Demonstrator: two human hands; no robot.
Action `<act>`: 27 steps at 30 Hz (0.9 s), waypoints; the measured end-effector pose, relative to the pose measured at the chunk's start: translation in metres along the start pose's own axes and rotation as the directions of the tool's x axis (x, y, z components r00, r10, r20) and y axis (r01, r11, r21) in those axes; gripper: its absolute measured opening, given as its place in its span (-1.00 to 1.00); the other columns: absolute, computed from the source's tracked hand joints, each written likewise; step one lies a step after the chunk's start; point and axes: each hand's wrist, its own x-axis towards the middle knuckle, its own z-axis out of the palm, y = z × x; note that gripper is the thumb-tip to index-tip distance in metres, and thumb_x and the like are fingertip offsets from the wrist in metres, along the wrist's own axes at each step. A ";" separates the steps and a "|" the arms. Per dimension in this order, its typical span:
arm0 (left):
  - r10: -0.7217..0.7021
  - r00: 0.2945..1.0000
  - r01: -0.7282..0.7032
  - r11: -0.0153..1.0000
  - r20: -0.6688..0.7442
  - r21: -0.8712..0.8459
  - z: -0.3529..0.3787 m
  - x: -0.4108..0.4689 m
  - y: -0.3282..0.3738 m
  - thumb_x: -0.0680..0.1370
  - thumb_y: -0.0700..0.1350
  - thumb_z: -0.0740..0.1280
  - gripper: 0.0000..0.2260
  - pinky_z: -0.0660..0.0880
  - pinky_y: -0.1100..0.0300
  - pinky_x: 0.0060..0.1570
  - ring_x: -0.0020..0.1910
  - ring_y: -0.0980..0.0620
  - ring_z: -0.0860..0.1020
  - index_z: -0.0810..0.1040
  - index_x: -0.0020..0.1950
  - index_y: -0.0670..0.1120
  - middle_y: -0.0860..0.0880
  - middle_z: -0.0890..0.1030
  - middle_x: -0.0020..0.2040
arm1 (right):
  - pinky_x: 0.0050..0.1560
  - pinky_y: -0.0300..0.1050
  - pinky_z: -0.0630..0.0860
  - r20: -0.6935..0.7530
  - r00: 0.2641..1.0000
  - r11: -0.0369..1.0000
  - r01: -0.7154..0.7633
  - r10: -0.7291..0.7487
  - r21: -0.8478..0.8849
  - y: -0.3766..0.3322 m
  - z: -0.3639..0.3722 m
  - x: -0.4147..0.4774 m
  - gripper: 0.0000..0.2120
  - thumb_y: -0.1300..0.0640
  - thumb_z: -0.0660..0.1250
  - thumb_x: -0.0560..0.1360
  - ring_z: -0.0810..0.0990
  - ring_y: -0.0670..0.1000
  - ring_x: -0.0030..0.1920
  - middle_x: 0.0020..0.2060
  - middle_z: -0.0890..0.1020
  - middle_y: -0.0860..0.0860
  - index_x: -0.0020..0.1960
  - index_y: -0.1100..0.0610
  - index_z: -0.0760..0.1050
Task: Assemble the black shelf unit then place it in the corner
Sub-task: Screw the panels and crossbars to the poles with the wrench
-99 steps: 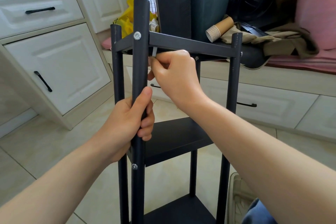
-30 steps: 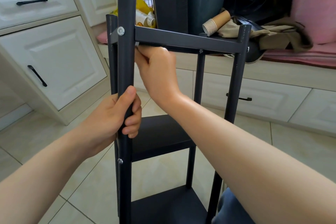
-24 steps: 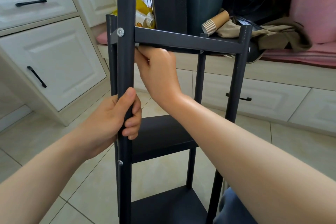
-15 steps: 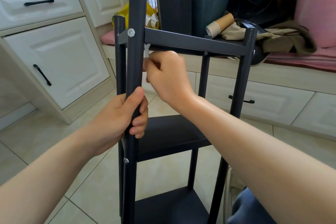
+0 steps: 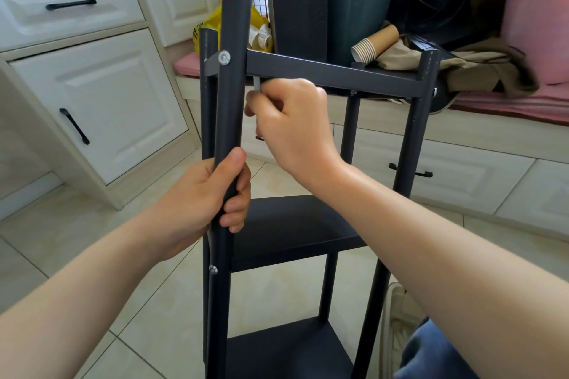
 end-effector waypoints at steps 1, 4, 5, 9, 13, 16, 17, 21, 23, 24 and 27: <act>0.000 1.000 0.000 1.000 0.000 0.000 -0.001 0.000 0.000 0.42 0.38 0.27 -0.57 0.43 0.25 -0.42 -0.53 0.06 0.29 0.43 -0.36 0.03 0.00 0.30 -0.46 | -0.28 0.05 0.51 0.001 1.000 1.000 -0.001 0.001 0.000 0.000 0.001 0.000 -0.71 0.28 0.28 0.56 0.56 0.13 -0.41 -0.48 0.57 0.13 -0.32 0.30 0.57; -0.002 1.000 0.002 1.000 0.000 0.001 -0.001 0.000 -0.001 0.42 0.38 0.27 -0.57 0.43 0.23 -0.42 -0.53 0.06 0.29 0.43 -0.36 0.04 0.00 0.30 -0.45 | -0.20 0.06 0.53 0.008 1.000 1.000 0.003 -0.003 -0.009 0.000 0.004 -0.002 -0.71 0.26 0.28 0.58 0.59 0.09 -0.36 -0.43 0.61 0.10 -0.30 0.28 0.58; -0.003 1.000 0.003 1.000 0.000 0.001 -0.002 0.000 -0.001 0.42 0.38 0.27 -0.57 0.43 0.23 -0.42 -0.53 0.05 0.29 0.43 -0.36 0.04 0.00 0.30 -0.45 | -0.18 0.07 0.54 0.008 1.000 1.000 0.007 -0.007 -0.013 0.000 0.005 -0.003 -0.71 0.26 0.28 0.59 0.59 0.09 -0.35 -0.41 0.62 0.09 -0.29 0.27 0.59; 0.001 1.000 -0.001 1.000 0.002 0.007 -0.001 -0.001 -0.001 0.43 0.38 0.27 -0.57 0.43 0.22 -0.42 -0.53 0.06 0.30 0.43 -0.35 0.04 0.00 0.31 -0.46 | -0.18 -0.02 0.55 -0.007 1.000 1.000 0.031 -0.031 -0.002 0.001 0.010 -0.003 -0.70 0.26 0.29 0.60 0.60 0.03 -0.35 -0.38 0.66 0.07 -0.28 0.25 0.62; -0.001 1.000 0.000 1.000 0.007 0.010 -0.001 -0.001 -0.001 0.43 0.37 0.27 -0.57 0.43 0.23 -0.42 -0.53 0.06 0.29 0.42 -0.35 0.03 0.00 0.31 -0.46 | -0.30 -0.37 0.39 -0.046 0.998 0.999 0.037 -0.036 0.015 0.005 0.016 -0.002 -0.72 0.28 0.31 0.59 0.48 -0.18 -0.43 -0.46 0.54 -0.11 -0.29 0.26 0.60; -0.001 1.000 0.001 1.000 0.011 0.002 -0.002 -0.001 0.000 0.42 0.37 0.26 -0.57 0.43 0.23 -0.43 -0.54 0.06 0.29 0.41 -0.35 0.02 -0.01 0.30 -0.46 | -0.30 -0.42 0.31 -0.082 0.996 0.999 0.048 -0.046 0.021 0.007 0.022 0.001 -0.72 0.28 0.34 0.58 0.40 -0.21 -0.47 -0.49 0.40 -0.22 -0.31 0.26 0.58; -0.002 1.000 0.002 1.000 0.012 0.004 -0.002 -0.001 0.000 0.42 0.37 0.26 -0.57 0.43 0.22 -0.44 -0.54 0.06 0.29 0.41 -0.35 0.02 -0.01 0.30 -0.46 | -0.30 -0.42 0.30 -0.092 0.994 0.998 0.058 -0.056 0.021 0.008 0.024 0.001 -0.73 0.28 0.34 0.58 0.38 -0.21 -0.46 -0.48 0.40 -0.22 -0.30 0.27 0.58; -0.006 1.000 0.006 1.000 0.010 0.016 -0.003 -0.002 0.000 0.46 0.39 0.28 -0.54 0.42 0.21 -0.44 -0.54 0.05 0.28 0.41 -0.36 0.02 -0.02 0.30 -0.46 | -0.26 -0.45 0.27 -0.142 0.984 0.994 0.106 -0.104 0.011 0.011 0.028 0.002 -0.76 0.29 0.35 0.57 0.35 -0.21 -0.41 -0.42 0.44 -0.16 -0.26 0.29 0.60; 0.002 1.000 -0.002 1.000 0.015 0.012 -0.003 -0.002 0.000 0.44 0.37 0.26 -0.55 0.42 0.22 -0.44 -0.54 0.05 0.28 0.41 -0.35 0.01 -0.02 0.29 -0.46 | -0.25 -0.46 0.27 -0.166 0.978 0.992 0.126 -0.124 0.001 0.011 0.028 0.003 -0.78 0.29 0.36 0.56 0.35 -0.19 -0.40 -0.39 0.47 -0.12 -0.26 0.30 0.60; 0.005 1.000 -0.005 1.000 0.019 0.011 -0.002 -0.002 0.000 0.43 0.36 0.25 -0.56 0.42 0.22 -0.44 -0.54 0.05 0.28 0.41 -0.35 0.01 -0.02 0.29 -0.46 | -0.26 -0.46 0.27 -0.172 0.976 0.991 0.132 -0.131 -0.005 0.012 0.028 0.003 -0.78 0.30 0.36 0.56 0.35 -0.19 -0.39 -0.39 0.47 -0.11 -0.26 0.31 0.60; 0.005 1.000 -0.005 1.000 0.024 0.011 -0.001 -0.002 0.000 0.43 0.36 0.25 -0.57 0.42 0.22 -0.44 -0.54 0.05 0.28 0.41 -0.35 0.01 -0.01 0.30 -0.46 | -0.27 -0.46 0.28 -0.164 0.978 0.992 0.127 -0.127 -0.014 0.011 0.026 0.003 -0.77 0.30 0.36 0.56 0.34 -0.23 -0.41 -0.41 0.44 -0.17 -0.27 0.30 0.59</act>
